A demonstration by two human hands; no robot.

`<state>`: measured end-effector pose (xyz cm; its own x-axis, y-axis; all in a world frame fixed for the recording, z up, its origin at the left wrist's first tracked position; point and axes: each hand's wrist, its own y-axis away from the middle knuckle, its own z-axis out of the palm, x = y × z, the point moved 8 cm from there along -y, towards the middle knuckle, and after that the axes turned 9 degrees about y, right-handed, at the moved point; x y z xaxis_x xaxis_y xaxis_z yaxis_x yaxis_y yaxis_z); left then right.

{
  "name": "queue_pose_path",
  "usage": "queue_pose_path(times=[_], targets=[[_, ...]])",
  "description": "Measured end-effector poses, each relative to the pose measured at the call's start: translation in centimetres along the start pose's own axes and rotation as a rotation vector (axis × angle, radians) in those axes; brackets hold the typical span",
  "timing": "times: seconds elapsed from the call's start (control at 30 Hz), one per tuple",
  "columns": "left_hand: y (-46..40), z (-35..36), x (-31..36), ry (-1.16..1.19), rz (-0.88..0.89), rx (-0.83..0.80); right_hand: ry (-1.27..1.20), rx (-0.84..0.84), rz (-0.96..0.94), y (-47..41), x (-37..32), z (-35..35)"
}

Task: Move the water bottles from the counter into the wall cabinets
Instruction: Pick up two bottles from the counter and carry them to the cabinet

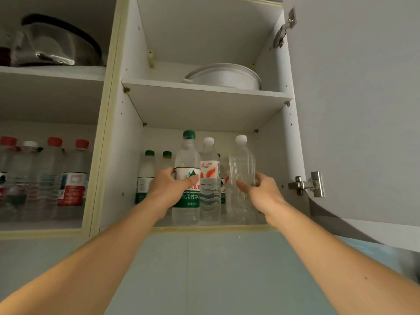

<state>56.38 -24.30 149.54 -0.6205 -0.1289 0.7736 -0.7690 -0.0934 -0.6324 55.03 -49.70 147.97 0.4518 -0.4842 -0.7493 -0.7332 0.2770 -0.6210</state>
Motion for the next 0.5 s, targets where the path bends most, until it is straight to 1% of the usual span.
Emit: queue_pose_path(times=[0.2, 0.5], targets=[[-1.4, 2.3, -1.2, -0.045, 0.020, -0.005, 0.036, 0.001, -0.045, -0.8, 1.1, 1.4], [-2.6, 5.7, -1.5, -0.095, 0.114, 0.019, 0.205, 0.108, -0.147, -1.1, 1.8, 2.1]])
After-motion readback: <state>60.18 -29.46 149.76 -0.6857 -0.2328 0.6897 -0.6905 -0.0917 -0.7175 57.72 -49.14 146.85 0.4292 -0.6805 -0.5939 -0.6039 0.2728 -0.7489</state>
